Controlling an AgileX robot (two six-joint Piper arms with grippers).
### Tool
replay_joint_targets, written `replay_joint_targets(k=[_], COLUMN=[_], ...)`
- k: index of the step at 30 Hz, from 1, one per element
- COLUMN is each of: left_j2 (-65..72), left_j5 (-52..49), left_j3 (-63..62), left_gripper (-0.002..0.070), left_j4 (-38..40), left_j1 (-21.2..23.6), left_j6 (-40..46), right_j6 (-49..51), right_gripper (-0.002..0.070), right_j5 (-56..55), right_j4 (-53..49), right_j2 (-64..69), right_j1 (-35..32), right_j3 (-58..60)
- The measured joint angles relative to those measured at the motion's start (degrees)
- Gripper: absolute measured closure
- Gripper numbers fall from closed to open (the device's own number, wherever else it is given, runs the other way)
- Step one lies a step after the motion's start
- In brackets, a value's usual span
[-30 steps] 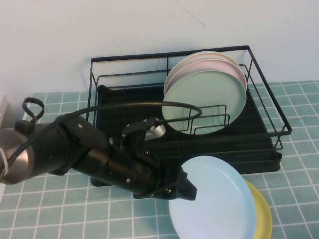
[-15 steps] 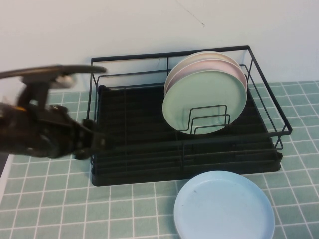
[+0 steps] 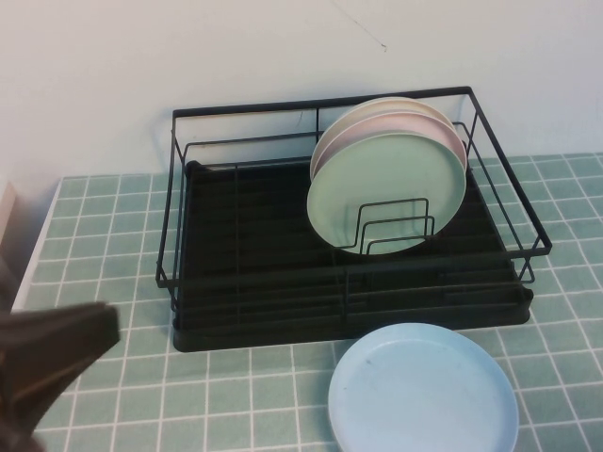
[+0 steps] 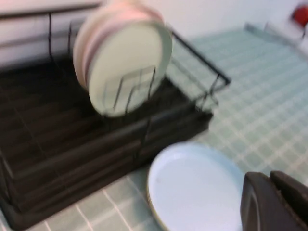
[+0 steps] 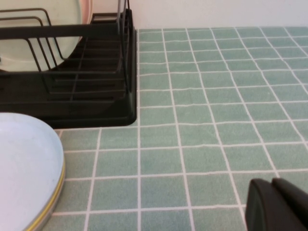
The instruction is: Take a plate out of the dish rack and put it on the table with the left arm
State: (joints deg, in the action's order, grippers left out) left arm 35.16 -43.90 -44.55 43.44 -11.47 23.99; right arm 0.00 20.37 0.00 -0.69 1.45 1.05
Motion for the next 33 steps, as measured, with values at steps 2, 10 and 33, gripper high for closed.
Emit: replay_joint_targets(k=[2,10,33], left_j2=[-6.10,-17.54,-25.87], left_j5=[4.08,26.80,53.13], left_j3=[4.84,19.42,44.85], left_gripper=[0.0673,0.0676,0.0677], left_j4=[1.29,6.60,-1.60], left_j1=[0.00,0.00,3.77], left_j6=[0.00,0.31,7.40], right_j6=[0.00,0.00,0.00], right_gripper=[0.0678,0.0678,0.0678], right_j5=[0.00,0.00,0.00], right_j4=[0.00,0.00,0.00], right_j2=[0.00,0.00,0.00], right_j1=[0.00,0.00,0.00], right_j3=[0.00,0.00,0.00])
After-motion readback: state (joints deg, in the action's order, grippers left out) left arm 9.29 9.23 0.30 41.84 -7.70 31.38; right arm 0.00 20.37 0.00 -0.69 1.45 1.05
